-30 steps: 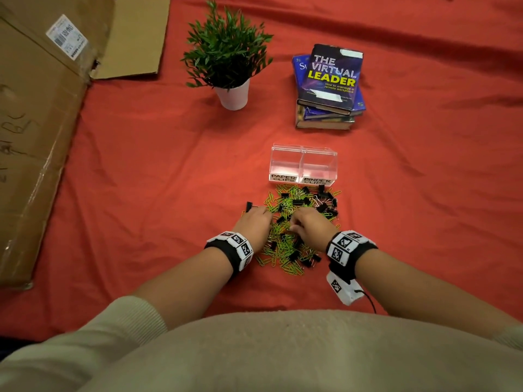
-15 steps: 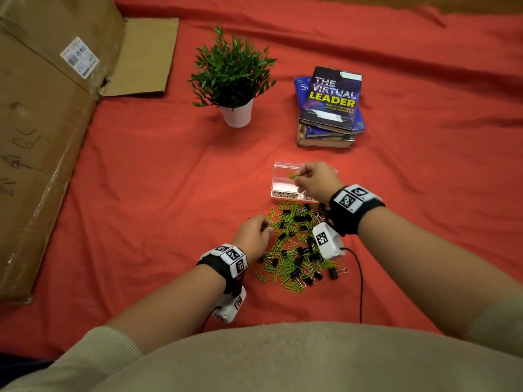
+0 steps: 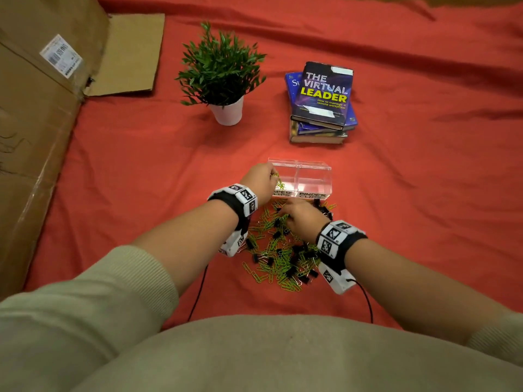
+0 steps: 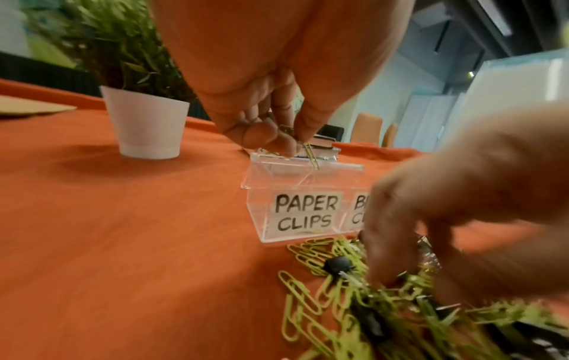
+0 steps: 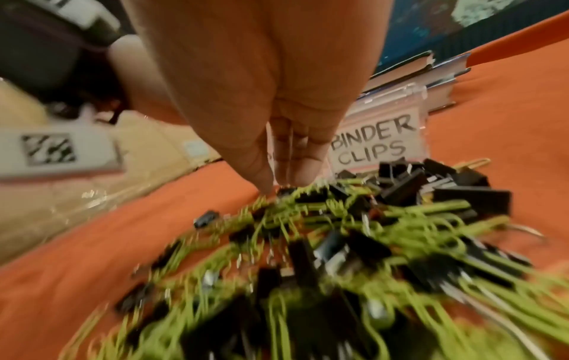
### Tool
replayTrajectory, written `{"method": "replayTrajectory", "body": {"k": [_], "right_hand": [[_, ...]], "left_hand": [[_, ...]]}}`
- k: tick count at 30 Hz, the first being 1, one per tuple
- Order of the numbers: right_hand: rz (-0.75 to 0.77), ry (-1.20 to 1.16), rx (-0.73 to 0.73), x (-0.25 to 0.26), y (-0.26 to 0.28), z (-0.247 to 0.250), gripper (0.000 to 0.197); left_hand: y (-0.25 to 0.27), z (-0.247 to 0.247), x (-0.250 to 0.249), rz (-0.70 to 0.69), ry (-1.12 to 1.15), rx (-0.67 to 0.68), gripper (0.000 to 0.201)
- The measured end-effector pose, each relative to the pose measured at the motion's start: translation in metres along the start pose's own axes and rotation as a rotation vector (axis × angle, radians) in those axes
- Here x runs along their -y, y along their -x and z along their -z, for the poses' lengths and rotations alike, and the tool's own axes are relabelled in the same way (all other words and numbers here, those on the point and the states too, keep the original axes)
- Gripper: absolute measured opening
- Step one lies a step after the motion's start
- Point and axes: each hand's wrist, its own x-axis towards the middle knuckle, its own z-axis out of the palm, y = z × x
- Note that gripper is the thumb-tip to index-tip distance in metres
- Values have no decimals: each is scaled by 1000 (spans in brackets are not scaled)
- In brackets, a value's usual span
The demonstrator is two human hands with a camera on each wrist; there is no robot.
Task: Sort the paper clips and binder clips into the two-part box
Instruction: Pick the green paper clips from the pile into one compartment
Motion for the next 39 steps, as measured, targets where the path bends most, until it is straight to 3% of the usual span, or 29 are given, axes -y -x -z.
{"method": "replayTrajectory", "body": {"k": [4, 7, 10, 13, 17, 20, 28, 33, 39], "right_hand": [[58, 51, 17, -6, 18, -23, 36], [52, 94, 24, -11, 31, -27, 29], [9, 45, 71, -14, 34, -20, 27], [-1, 18, -63, -15, 22, -12, 24], [-4, 69, -82, -11, 4, -11, 48], [-47, 154, -43, -13, 4, -18, 54], [-203, 64, -173, -20, 12, -18, 59], [-228, 100, -143, -15, 4, -21, 64], [-181, 217, -96, -7, 8, -31, 39]], "left_hand": [[-9, -8, -4, -24, -79, 54, 21], [4, -13, -1, -76, -75, 7, 26], [26, -23, 12, -63, -62, -19, 15], [47, -42, 26, 22, -84, 4, 10], [59, -61, 38, 96, -141, 37, 42], [58, -66, 38, 92, -167, 77, 50], [58, -65, 37, -33, -304, 86, 30], [62, -59, 34, -101, -402, 101, 28], [64, -54, 36, -71, -395, 115, 26]]}}
